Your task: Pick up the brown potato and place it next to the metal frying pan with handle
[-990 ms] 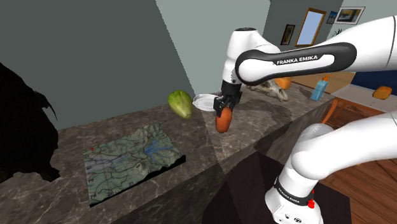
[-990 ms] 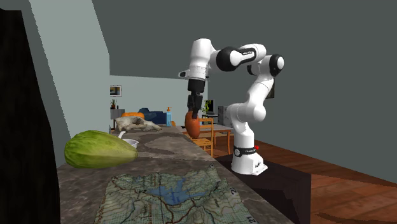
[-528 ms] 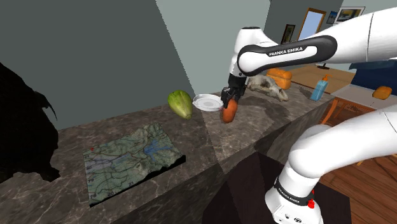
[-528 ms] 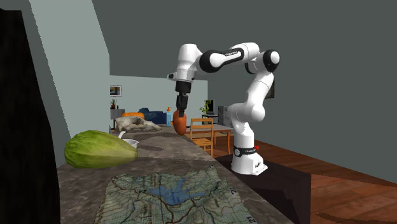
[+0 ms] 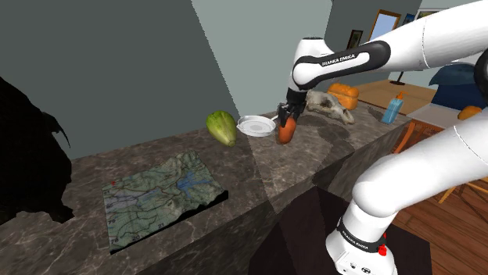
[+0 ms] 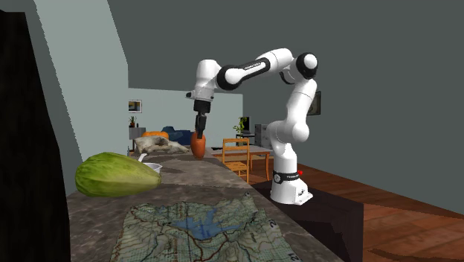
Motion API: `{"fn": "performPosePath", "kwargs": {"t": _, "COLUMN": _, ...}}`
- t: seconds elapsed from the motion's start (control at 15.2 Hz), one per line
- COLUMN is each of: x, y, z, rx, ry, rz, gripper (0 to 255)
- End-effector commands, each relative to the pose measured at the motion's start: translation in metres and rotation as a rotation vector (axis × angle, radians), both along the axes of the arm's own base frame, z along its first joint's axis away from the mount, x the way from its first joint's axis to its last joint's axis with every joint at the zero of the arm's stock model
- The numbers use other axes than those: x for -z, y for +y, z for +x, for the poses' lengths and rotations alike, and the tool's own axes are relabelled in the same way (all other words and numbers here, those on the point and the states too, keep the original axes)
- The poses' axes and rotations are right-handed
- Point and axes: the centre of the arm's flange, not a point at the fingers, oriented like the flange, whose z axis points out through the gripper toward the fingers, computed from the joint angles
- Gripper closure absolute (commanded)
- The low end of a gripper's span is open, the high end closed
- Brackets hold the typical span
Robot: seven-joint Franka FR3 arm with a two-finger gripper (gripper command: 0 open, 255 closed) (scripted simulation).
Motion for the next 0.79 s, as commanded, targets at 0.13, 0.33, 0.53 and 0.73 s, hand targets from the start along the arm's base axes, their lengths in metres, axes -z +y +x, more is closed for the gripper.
{"fn": "performPosePath", "kwargs": {"t": 0.13, "x": 0.022, "y": -0.002, "z": 0.001, "rx": -0.001, "ry": 0.0, "rz": 0.0, "gripper": 255}}
{"fn": "performPosePath", "kwargs": {"t": 0.33, "x": 0.037, "y": -0.002, "z": 0.001, "rx": -0.001, "ry": 0.0, "rz": 0.0, "gripper": 255}}
{"fn": "performPosePath", "kwargs": {"t": 0.53, "x": 0.053, "y": -0.002, "z": 0.001, "rx": -0.001, "ry": 0.0, "rz": 0.0, "gripper": 255}}
{"fn": "performPosePath", "kwargs": {"t": 0.73, "x": 0.069, "y": -0.002, "z": 0.001, "rx": -0.001, "ry": 0.0, "rz": 0.0, "gripper": 255}}
